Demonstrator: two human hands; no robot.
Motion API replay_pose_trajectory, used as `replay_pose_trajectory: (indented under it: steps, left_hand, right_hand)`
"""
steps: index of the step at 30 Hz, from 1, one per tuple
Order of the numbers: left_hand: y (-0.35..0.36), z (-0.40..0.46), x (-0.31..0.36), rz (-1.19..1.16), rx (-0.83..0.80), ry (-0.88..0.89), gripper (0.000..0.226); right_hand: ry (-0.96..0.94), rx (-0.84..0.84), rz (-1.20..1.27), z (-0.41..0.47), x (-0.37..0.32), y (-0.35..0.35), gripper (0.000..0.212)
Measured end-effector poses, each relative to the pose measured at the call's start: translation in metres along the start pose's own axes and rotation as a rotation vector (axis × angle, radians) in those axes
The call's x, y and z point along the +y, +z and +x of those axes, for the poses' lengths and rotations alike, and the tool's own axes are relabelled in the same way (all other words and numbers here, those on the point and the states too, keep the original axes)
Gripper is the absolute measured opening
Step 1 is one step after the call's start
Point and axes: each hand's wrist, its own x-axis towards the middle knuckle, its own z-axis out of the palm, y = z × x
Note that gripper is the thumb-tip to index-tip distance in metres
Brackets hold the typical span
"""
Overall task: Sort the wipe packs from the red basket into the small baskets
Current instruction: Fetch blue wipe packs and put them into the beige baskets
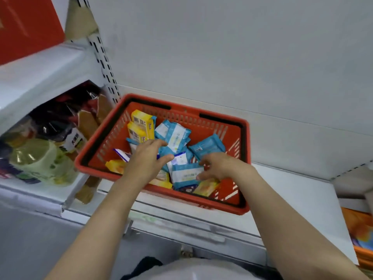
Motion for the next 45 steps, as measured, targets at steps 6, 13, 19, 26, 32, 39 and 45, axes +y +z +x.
replay_pose_trajectory:
  steps: [6,13,19,26,32,39,45]
  left_hand:
    - [0.01,0.042,-0.006,-0.037,-0.278,0.094,0.052]
    - [0.01,0.08,-0.008,-0.004,-0.527,0.123,0.06]
    - [0.012,0.097,-0.014,0.029,-0.557,0.097,0.064]
    - [0.003,0.093,-0.042,0.023,-0.546,-0.026,0.068]
    - [-0.01,0.09,-0.05,-0.348,-0.506,-0.109,0.081]
    - [-0.019,0.088,-0.043,-0.929,-0.492,-0.185,0.103]
    - [-0.026,0.086,-0.035,-1.298,-0.55,-0.236,0.064]
  right_hand:
    - [0.115,-0.256,0.085,0.02,-0.006,0.028,0.053]
    - [0.243,0.019,0.112,0.031,0.001,0.005,0.019]
    - [0.101,0.133,0.035,0.076,-0.023,0.014,0.078]
    - [0.097,-0.029,0.083,0.111,-0.034,0.046,0.051]
    - [0.106,0.203,0.462,0.085,-0.023,0.013,0.039]
    - [0.091,0.293,1.319,0.047,-0.047,-0.018,0.032]
    - [0.129,0.355,1.508,0.042,-0.074,-0.029,0.017]
